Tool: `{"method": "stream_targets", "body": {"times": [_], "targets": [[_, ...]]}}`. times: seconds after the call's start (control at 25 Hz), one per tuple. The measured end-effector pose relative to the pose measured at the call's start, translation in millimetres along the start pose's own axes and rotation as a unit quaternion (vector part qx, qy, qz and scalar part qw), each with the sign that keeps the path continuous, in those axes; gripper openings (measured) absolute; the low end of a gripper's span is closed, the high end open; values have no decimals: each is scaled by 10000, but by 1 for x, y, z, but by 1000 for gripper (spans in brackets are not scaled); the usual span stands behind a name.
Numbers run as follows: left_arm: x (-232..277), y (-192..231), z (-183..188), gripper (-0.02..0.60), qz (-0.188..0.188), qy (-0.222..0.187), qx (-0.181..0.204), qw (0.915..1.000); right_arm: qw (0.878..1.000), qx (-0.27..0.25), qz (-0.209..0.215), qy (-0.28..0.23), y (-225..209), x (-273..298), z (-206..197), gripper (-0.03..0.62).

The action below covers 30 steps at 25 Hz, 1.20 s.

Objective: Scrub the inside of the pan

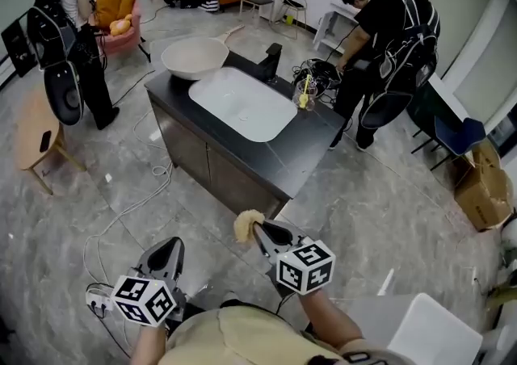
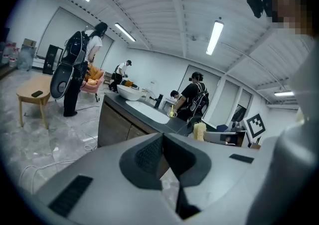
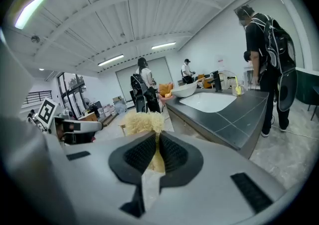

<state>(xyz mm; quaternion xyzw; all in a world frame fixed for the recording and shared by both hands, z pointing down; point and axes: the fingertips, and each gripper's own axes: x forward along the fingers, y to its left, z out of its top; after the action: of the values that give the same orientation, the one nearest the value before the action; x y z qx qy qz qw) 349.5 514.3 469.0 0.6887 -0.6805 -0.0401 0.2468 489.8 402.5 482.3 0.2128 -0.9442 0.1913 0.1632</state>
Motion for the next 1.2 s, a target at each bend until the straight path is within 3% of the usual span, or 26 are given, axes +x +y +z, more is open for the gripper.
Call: {"method": "stream_targets", "body": {"times": [0.32, 0.48, 0.64, 0.92, 1.2], "targets": [[-13, 2, -3, 15, 288, 78, 45, 9995, 9995, 13, 308, 69, 6, 11, -2, 37], [-23, 17, 1, 15, 534, -152, -260, 9981, 9986, -126, 504, 89, 21, 15, 1, 37], [-8, 12, 2, 15, 207, -232, -529, 9981, 9992, -87, 395, 19, 13, 10, 4, 37], [42, 1, 19, 15, -420, -62, -296, 9987, 9999, 91, -28, 135, -3, 14, 10, 37], [76, 54, 56, 15, -371, 28, 212, 9991, 9997, -75, -139, 209, -13, 79, 37, 37]]}}
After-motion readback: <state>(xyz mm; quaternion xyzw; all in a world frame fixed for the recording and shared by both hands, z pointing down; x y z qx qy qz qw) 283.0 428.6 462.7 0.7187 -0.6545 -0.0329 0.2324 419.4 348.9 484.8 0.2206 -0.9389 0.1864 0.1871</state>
